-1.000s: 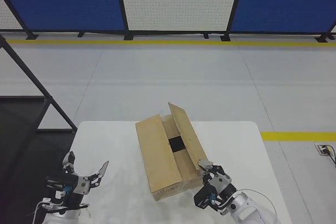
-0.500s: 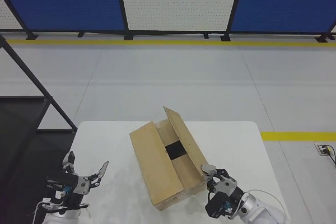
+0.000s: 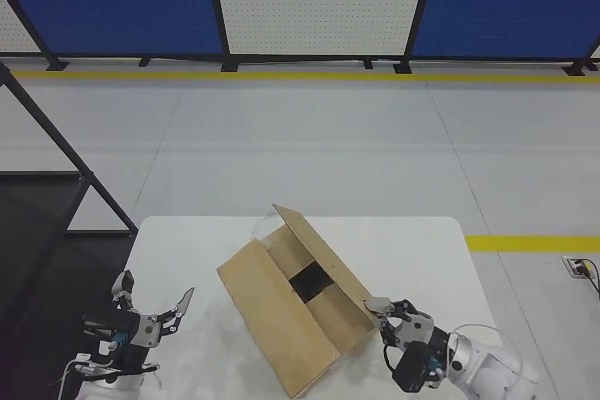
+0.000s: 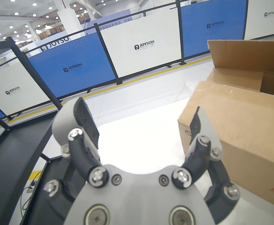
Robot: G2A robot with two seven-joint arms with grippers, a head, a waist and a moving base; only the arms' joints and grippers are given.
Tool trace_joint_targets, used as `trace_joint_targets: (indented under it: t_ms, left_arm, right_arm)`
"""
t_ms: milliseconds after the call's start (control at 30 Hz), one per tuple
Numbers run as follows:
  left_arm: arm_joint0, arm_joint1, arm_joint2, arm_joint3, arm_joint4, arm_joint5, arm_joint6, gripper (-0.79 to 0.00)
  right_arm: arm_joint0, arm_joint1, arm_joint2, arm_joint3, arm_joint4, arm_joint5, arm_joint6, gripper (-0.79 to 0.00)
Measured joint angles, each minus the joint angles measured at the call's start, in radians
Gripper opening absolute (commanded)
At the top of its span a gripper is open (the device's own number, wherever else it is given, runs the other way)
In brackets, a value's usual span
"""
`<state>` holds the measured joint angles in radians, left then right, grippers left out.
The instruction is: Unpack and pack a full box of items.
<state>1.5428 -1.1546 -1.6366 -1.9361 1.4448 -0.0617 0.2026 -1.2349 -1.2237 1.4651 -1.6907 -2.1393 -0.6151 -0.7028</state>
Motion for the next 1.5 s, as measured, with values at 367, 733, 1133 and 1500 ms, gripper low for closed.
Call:
trace_joint_targets:
  t_ms: [367, 733, 1133, 1500]
  left_arm:
    - [0.000, 0.000, 0.000, 0.000, 0.000, 0.000, 0.000, 0.000]
    - [-0.009, 0.003, -0.033, 0.033, 0.001, -0.029, 0.009, 0.000]
    - [-0.208, 0.015, -0.064, 0.252, 0.094, -0.088, 0.025, 0.000]
    - [-0.220, 0.020, -0.060, 0.265, 0.147, -0.117, 0.040, 0.000]
  right_arm:
    - [0.058, 0.017, -0.025, 0.025, -0.006, -0.031, 0.048, 0.000]
    - [-0.021, 0.045, 0.030, -0.084, -0.041, 0.053, -0.007, 0.000]
    - [-0.259, 0.077, 0.162, -0.301, -0.123, 0.229, -0.116, 0.000]
    - [-0.282, 0.079, 0.169, -0.322, -0.134, 0.239, -0.096, 0.000]
